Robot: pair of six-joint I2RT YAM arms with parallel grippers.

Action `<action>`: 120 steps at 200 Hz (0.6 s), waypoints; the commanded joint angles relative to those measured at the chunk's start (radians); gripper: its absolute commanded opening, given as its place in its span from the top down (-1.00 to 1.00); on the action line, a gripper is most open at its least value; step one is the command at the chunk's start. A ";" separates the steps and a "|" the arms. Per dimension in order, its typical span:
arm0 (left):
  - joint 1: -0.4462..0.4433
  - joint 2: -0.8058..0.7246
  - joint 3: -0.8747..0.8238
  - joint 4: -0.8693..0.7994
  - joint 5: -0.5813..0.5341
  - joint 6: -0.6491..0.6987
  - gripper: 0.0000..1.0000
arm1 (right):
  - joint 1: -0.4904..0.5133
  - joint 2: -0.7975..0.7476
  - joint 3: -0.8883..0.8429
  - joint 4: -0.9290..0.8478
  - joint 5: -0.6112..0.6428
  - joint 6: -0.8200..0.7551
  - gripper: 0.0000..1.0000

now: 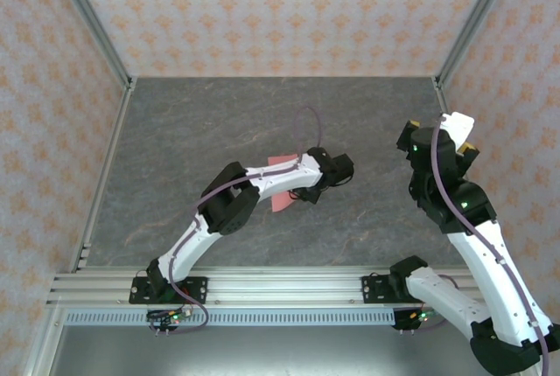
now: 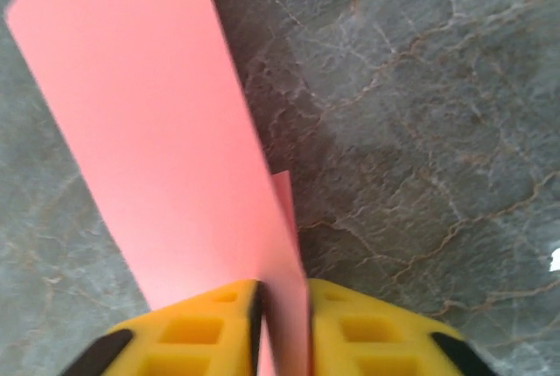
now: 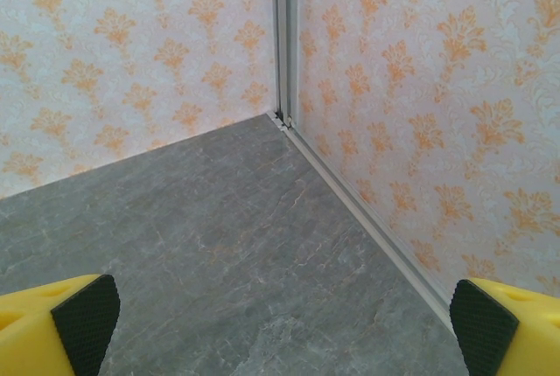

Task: Fold a paper plane with a square sheet of paper (fold left side to right side)
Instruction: Turn over the paper at the center of the table.

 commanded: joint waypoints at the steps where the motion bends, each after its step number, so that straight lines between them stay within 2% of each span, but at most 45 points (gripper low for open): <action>1: 0.015 -0.068 0.002 0.066 0.083 0.045 0.41 | -0.006 0.001 0.004 -0.038 -0.008 -0.021 -1.00; 36: 0.039 -0.215 -0.094 0.173 0.173 0.096 0.03 | -0.007 0.021 -0.004 -0.034 -0.051 -0.020 -1.00; 59: 0.081 -0.364 -0.224 0.310 0.310 0.114 -0.16 | -0.009 0.045 -0.007 -0.011 -0.138 -0.034 -1.00; 82: 0.146 -0.532 -0.379 0.426 0.386 0.096 -0.31 | -0.009 0.067 -0.030 0.058 -0.320 -0.058 -1.00; 120: 0.320 -0.700 -0.662 0.630 0.551 0.015 -0.37 | -0.008 0.188 -0.061 0.181 -0.690 -0.009 -0.96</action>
